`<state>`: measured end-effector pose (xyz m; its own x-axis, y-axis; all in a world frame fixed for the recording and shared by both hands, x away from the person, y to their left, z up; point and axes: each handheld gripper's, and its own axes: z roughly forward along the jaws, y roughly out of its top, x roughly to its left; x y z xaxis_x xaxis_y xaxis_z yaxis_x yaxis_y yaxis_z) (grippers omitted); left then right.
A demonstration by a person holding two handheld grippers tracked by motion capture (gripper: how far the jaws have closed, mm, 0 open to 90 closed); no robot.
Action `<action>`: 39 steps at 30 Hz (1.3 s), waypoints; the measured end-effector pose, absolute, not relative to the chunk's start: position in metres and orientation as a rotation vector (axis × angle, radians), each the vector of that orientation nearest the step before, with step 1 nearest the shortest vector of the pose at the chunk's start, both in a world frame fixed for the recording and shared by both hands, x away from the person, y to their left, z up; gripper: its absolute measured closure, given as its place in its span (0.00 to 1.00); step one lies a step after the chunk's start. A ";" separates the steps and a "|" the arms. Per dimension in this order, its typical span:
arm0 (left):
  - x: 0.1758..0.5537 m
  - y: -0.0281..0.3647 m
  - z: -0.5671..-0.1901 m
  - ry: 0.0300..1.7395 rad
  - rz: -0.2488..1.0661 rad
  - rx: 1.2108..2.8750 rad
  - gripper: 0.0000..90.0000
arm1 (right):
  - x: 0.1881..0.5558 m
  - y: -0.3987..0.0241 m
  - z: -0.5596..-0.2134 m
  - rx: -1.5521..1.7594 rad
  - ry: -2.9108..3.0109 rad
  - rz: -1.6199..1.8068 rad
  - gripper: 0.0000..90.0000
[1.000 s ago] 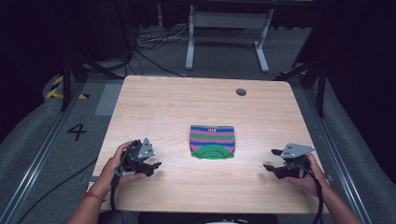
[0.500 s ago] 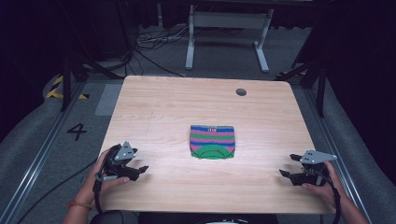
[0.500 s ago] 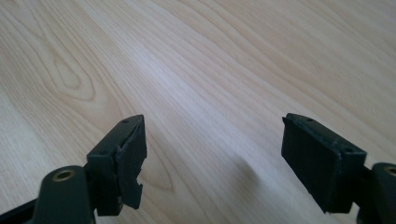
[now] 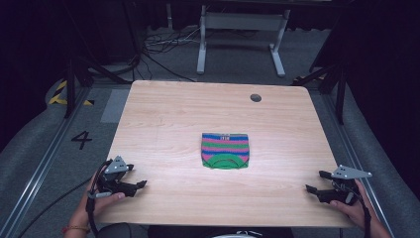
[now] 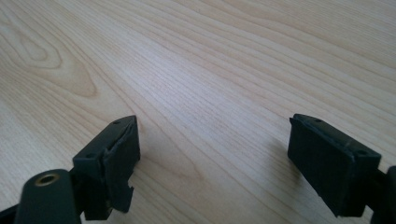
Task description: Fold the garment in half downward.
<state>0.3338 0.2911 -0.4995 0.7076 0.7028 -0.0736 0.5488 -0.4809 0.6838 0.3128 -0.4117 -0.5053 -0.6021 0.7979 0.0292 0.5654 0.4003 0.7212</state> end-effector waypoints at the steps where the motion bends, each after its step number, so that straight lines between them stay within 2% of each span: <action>1: 0.334 0.292 -0.499 0.957 0.268 2.198 0.21 | 0.313 -0.412 -0.505 1.182 2.342 1.018 0.19; 5: 0.332 0.287 -0.500 0.942 0.329 2.242 0.19 | 0.313 -0.412 -0.505 1.182 2.342 1.018 0.19; 39: 0.332 0.281 -0.500 1.011 0.352 2.225 0.14 | 0.313 -0.412 -0.506 1.192 2.338 1.011 0.17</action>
<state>0.3321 0.2813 -0.5004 0.6649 0.7465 -0.0259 0.5690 -0.4838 0.6650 0.3126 -0.4119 -0.5057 -0.5965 0.8021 0.0276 0.5696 0.3988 0.7187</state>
